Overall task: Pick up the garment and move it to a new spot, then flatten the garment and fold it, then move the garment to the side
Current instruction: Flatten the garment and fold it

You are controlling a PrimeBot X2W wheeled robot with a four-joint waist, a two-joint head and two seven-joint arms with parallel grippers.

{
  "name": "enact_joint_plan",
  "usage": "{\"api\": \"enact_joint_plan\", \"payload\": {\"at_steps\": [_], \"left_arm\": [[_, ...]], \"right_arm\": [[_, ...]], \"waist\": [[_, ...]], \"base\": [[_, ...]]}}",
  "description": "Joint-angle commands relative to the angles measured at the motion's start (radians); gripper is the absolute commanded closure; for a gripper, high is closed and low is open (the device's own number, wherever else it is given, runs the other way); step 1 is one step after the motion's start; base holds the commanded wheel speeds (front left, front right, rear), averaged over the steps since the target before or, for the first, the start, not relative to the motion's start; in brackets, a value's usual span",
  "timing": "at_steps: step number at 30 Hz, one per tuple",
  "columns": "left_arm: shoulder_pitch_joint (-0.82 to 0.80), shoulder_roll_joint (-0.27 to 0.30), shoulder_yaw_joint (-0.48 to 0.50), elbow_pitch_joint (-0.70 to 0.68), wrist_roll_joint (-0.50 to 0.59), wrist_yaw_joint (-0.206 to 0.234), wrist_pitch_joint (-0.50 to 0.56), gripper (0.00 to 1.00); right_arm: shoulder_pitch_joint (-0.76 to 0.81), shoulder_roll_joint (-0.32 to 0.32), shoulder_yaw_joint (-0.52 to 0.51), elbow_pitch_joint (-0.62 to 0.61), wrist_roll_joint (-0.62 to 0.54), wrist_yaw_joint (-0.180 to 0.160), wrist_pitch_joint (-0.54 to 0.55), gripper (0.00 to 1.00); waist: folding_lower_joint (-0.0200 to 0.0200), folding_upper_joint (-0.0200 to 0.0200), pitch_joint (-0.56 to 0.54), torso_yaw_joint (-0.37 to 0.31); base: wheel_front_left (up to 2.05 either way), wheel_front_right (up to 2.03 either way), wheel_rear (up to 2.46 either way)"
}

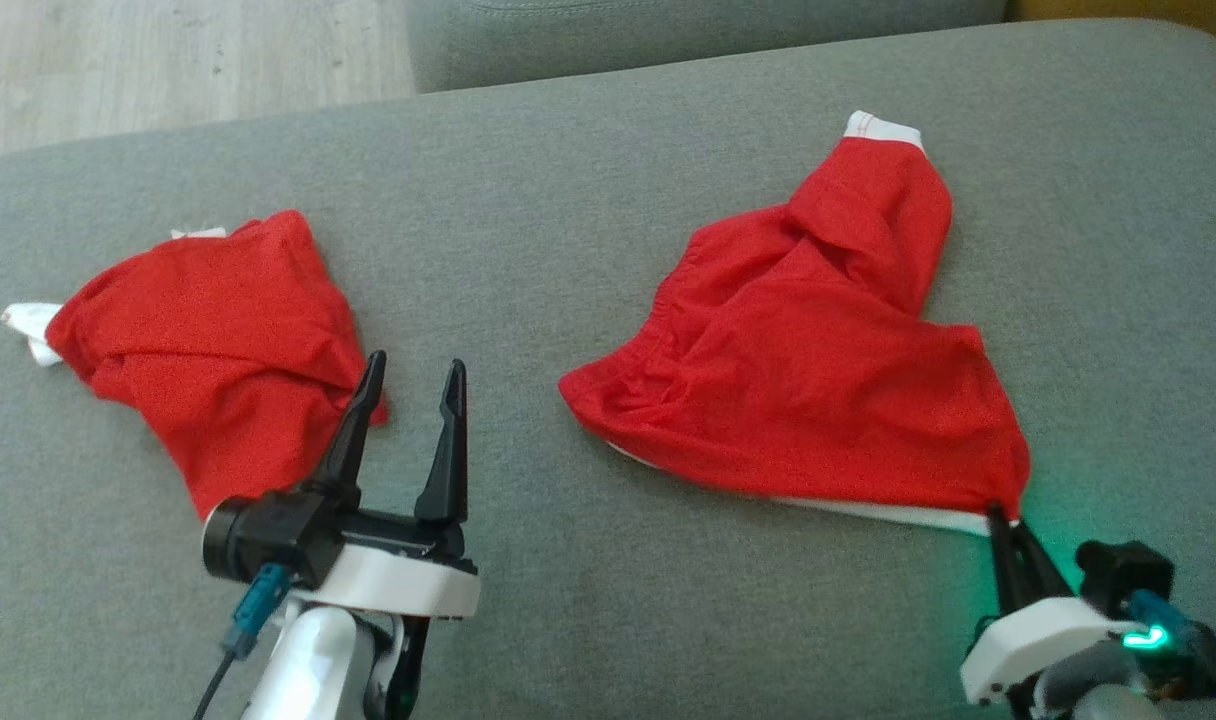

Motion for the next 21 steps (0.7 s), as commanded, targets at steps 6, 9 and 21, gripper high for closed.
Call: {"api": "enact_joint_plan", "payload": {"at_steps": [6,9,21], "left_arm": [[-0.058,0.017,0.018,0.006,0.034,-0.016,-0.01,0.0],[-0.079,0.033,-0.023,0.052,0.048,-0.026,-0.004,0.0],[-0.28,0.128,-0.366,0.296,0.086,-0.041,0.089,0.0]], "right_arm": [[-0.035,-0.008,-0.04,-0.086,0.002,-0.001,-0.002,1.0],[-0.043,-0.008,-0.056,-0.118,0.025,-0.001,0.016,1.0],[-0.081,-0.008,-0.078,-0.165,0.048,-0.001,0.057,1.0]], "waist": [[0.0,0.0,0.009,-0.028],[0.0,0.0,0.022,-0.038],[0.0,0.0,0.091,-0.065]], "base": [[0.0,0.0,0.0],[0.0,0.0,0.0],[0.0,0.0,0.0]]}}
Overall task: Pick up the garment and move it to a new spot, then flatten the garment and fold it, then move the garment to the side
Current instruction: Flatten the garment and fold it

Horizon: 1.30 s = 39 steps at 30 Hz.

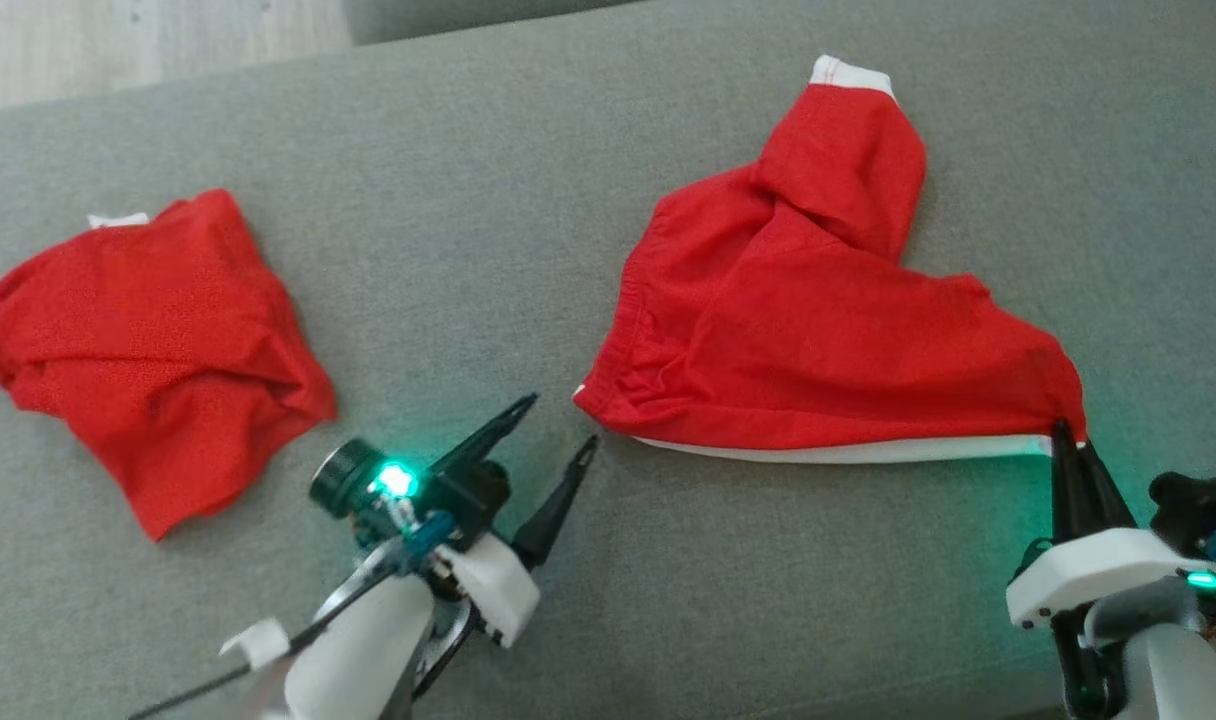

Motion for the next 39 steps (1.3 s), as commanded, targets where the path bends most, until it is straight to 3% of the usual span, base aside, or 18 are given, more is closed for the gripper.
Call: {"api": "enact_joint_plan", "payload": {"at_steps": [1,13,14,15,16,17,31,39], "left_arm": [[-0.062,0.022,-0.007,-0.007,-0.016,0.002,-0.007,0.0],[-0.185,0.036,-0.161,0.093,-0.123,0.002,-0.062,0.0],[-0.19,0.038,-0.173,0.095,-0.132,0.002,-0.066,0.07],[-0.195,0.04,-0.188,0.095,-0.139,0.002,-0.071,0.55],[-0.2,0.042,-0.203,0.092,-0.147,0.002,-0.076,0.88],[-0.204,0.045,-0.218,0.088,-0.154,0.002,-0.08,1.0],[-0.213,0.103,-0.282,0.046,-0.203,0.002,-0.101,1.0],[-0.319,0.215,-0.321,-0.046,-0.283,0.002,-0.016,1.0]], "right_arm": [[-0.032,-0.008,0.019,-0.032,0.007,-0.001,-0.002,1.0],[-0.049,-0.008,0.041,-0.012,0.018,-0.001,-0.017,1.0],[-0.05,-0.008,0.041,-0.01,0.018,-0.001,-0.018,1.0],[-0.051,-0.008,0.042,-0.009,0.018,-0.001,-0.018,1.0],[-0.051,-0.008,0.041,-0.007,0.017,-0.001,-0.019,1.0],[-0.051,-0.008,0.04,-0.005,0.017,-0.001,-0.02,1.0],[-0.056,-0.008,0.045,-0.019,-0.001,-0.001,-0.016,1.0],[-0.151,-0.008,0.103,-0.142,-0.034,-0.001,0.069,1.0]], "waist": [[-0.0001,0.0,0.012,-0.011],[-0.0001,0.0,0.032,-0.041],[-0.0001,0.0,0.032,-0.042],[-0.0001,0.0,0.031,-0.043],[-0.0001,0.0,0.031,-0.043],[-0.0001,0.0,0.029,-0.043],[-0.0001,0.0,-0.058,0.0],[-0.0001,0.0,-0.149,0.024]], "base": [[0.0,0.0,0.0],[0.0,0.0,0.0],[0.0,0.0,0.0],[0.0,0.0,0.0],[0.0,0.0,0.0],[0.0,0.0,0.0],[0.0,0.0,0.0],[0.0,0.0,0.0]]}}
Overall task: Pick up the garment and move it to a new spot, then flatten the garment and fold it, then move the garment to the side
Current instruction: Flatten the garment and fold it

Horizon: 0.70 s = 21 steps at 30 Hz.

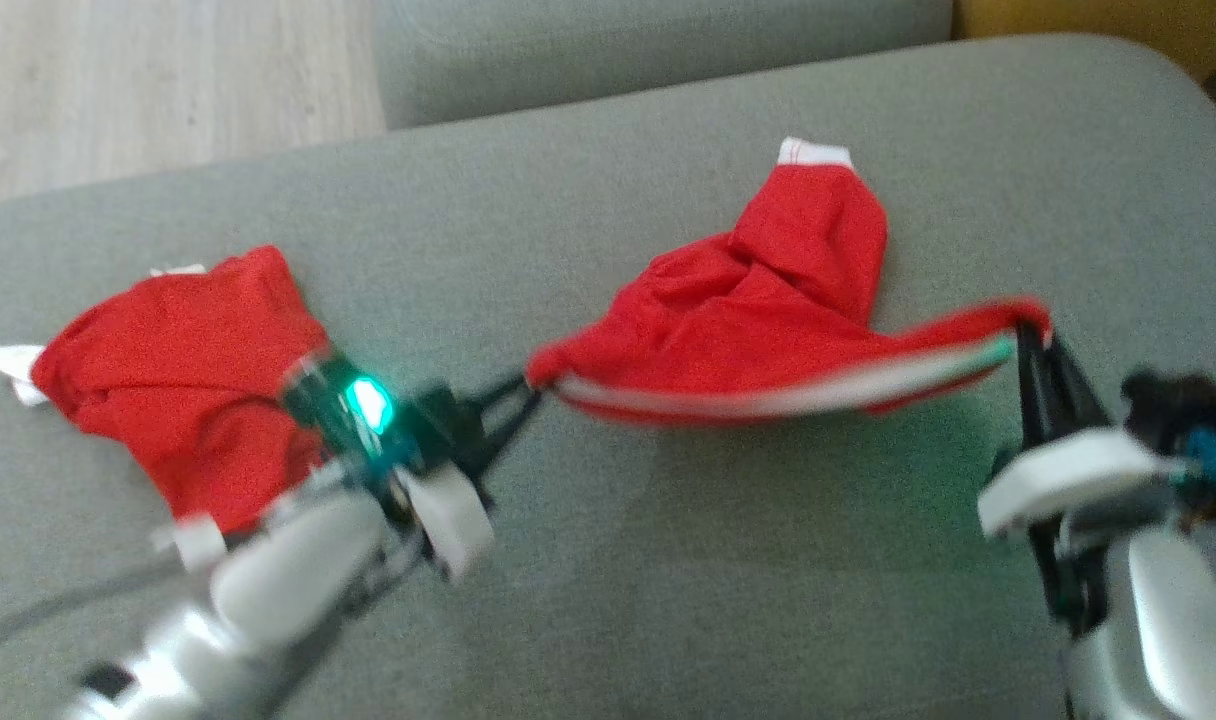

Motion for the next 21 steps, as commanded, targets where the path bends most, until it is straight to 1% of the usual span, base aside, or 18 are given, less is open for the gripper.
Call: {"api": "enact_joint_plan", "payload": {"at_steps": [1,3,6,11,16,21], "left_arm": [[-0.133,0.06,0.034,-0.047,-0.028,0.002,0.028,1.0],[-0.2,0.09,0.028,-0.07,-0.071,0.002,0.074,1.0],[-0.32,0.13,0.01,-0.079,-0.121,0.002,0.143,1.0],[-0.497,0.166,-0.03,-0.044,-0.18,0.002,0.223,1.0],[-0.609,0.173,-0.083,-0.012,-0.244,0.002,0.25,1.0],[-0.674,0.171,-0.132,0.012,-0.29,0.002,0.242,1.0]], "right_arm": [[-0.096,-0.008,0.031,-0.069,-0.016,-0.001,0.019,1.0],[-0.149,-0.009,0.042,-0.094,-0.019,-0.001,0.044,1.0],[-0.239,-0.027,0.063,-0.114,-0.017,-0.001,0.066,1.0],[-0.371,-0.048,0.103,-0.12,-0.012,-0.001,0.072,1.0],[-0.432,-0.06,0.154,-0.094,-0.014,-0.001,0.064,1.0],[-0.45,-0.075,0.183,-0.057,-0.033,-0.001,0.047,1.0]], "waist": [[0.0001,0.0,-0.039,0.014],[0.0001,0.0,-0.063,0.021],[0.0001,0.0,-0.095,0.027],[0.0001,0.0,-0.119,0.028],[0.0001,0.0,-0.136,0.027],[0.0001,0.0,-0.146,0.027]], "base": [[0.0,0.0,0.0],[0.0,0.0,0.0],[0.0,0.0,0.0],[0.0,0.0,0.0],[0.0,0.0,0.0],[0.0,0.0,0.0]]}}
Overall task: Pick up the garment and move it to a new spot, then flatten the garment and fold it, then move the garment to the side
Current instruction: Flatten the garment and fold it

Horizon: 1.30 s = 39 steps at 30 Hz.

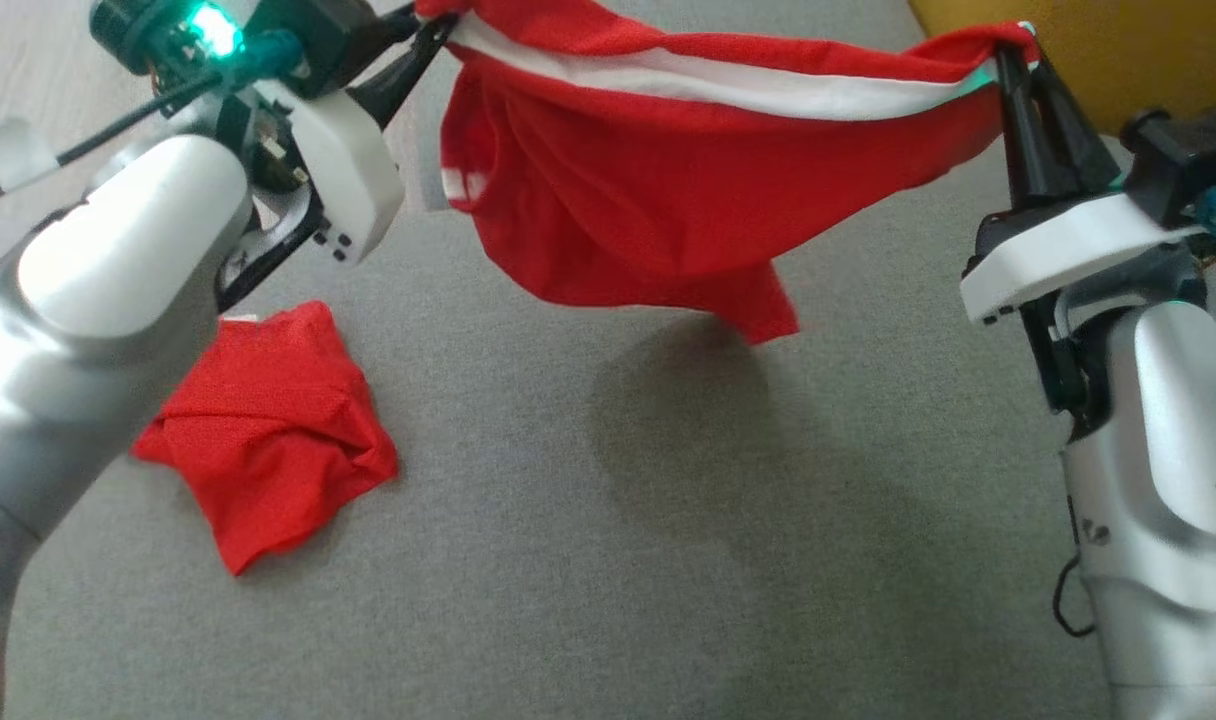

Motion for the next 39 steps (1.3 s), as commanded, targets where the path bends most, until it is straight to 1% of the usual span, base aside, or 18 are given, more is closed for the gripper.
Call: {"api": "enact_joint_plan", "payload": {"at_steps": [1,6,9,12,17,20,23,26,29,30,35,39], "left_arm": [[-0.082,0.034,0.037,-0.004,-0.011,0.002,-0.01,1.0],[-0.075,0.023,0.03,0.021,-0.076,0.002,-0.017,1.0],[-0.043,0.025,0.024,0.01,-0.136,0.002,0.012,1.0],[-0.005,0.039,0.05,-0.008,-0.214,0.004,0.041,1.0],[0.038,0.068,0.082,-0.058,-0.287,0.032,0.079,1.0],[0.027,0.087,0.089,-0.082,-0.293,0.047,0.102,1.0],[-0.01,0.078,0.117,-0.072,-0.319,0.064,0.125,1.0],[-0.076,0.065,0.144,-0.028,-0.324,0.072,0.131,1.0],[-0.168,0.04,0.174,0.038,-0.303,0.079,0.092,1.0],[-0.168,0.04,0.174,0.038,-0.303,0.079,0.092,1.0],[-0.317,-0.021,0.224,0.165,-0.261,0.093,-0.031,1.0],[-0.382,-0.069,0.245,0.258,-0.24,0.083,-0.14,1.0]], "right_arm": [[-0.061,-0.003,0.015,-0.028,-0.012,-0.001,-0.009,1.0],[-0.054,-0.004,-0.031,-0.002,-0.035,-0.001,-0.007,1.0],[-0.035,-0.014,-0.025,0.0,-0.036,-0.001,0.007,1.0],[-0.019,-0.027,-0.022,-0.017,-0.033,-0.001,0.021,1.0],[-0.012,-0.054,-0.029,-0.043,-0.027,-0.001,0.053,1.0],[-0.046,-0.069,-0.019,-0.043,-0.008,-0.001,0.078,1.0],[-0.126,-0.093,-0.004,-0.015,0.006,-0.001,0.1,1.0],[-0.25,-0.1,0.017,0.054,0.029,-0.001,0.103,1.0],[-0.408,-0.096,0.013,0.157,0.046,-0.001,0.076,1.0],[-0.408,-0.096,0.013,0.157,0.046,-0.001,0.076,1.0],[-0.65,-0.082,-0.018,0.325,0.011,-0.001,-0.061,1.0],[-0.754,-0.071,-0.04,0.457,-0.053,-0.001,-0.172,1.0]], "waist": [[0.0001,0.0,-0.002,0.001],[0.0001,0.0,-0.009,0.009],[0.0001,0.0,-0.008,0.014],[0.0001,0.0,0.001,0.018],[0.0001,0.0,0.031,0.027],[0.0001,0.0,0.077,0.031],[0.0001,0.0,0.15,0.035],[0.0001,0.0,0.232,0.027],[0.0001,0.0,0.311,0.021],[0.0001,0.0,0.311,0.021],[0.0001,0.0,0.404,0.023],[0.0001,0.0,0.437,0.025]], "base": [[0.0,0.0,0.0],[0.0,0.0,0.0],[0.0,0.0,0.0],[0.0,0.0,0.0],[0.0,0.0,0.0],[0.0,0.0,0.0],[0.0,0.0,0.0],[0.0,0.0,0.0],[0.0,0.0,0.0],[0.0,0.0,0.0],[0.0,0.0,0.0],[0.0,0.0,0.0]]}}
